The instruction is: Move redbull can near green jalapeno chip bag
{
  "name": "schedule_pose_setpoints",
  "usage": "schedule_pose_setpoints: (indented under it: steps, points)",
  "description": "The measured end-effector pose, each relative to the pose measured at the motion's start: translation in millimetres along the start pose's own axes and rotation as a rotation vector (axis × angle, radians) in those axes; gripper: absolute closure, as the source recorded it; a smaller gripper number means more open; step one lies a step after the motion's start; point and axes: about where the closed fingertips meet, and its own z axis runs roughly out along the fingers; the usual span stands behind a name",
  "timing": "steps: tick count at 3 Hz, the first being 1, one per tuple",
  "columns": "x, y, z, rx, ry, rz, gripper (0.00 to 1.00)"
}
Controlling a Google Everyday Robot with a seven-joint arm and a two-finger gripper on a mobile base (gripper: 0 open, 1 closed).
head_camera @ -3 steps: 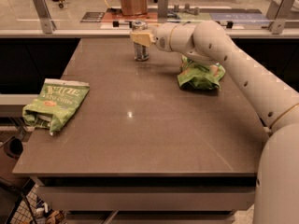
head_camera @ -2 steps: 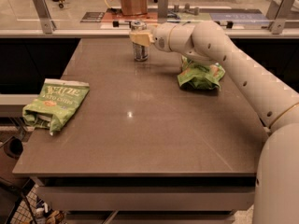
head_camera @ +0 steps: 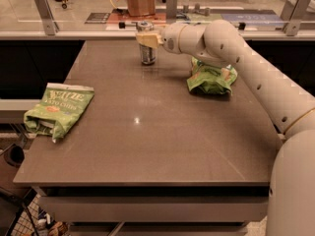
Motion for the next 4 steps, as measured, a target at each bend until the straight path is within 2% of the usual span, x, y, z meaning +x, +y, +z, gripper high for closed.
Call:
schedule_pose_setpoints:
  steps: [2,4]
  points:
    - [-18.1,23.9,-18.8,-0.071,0.010,-0.017,1.00]
    - [-35.8,69.0,-42.9,-0.185,0.017,-0.034,1.00]
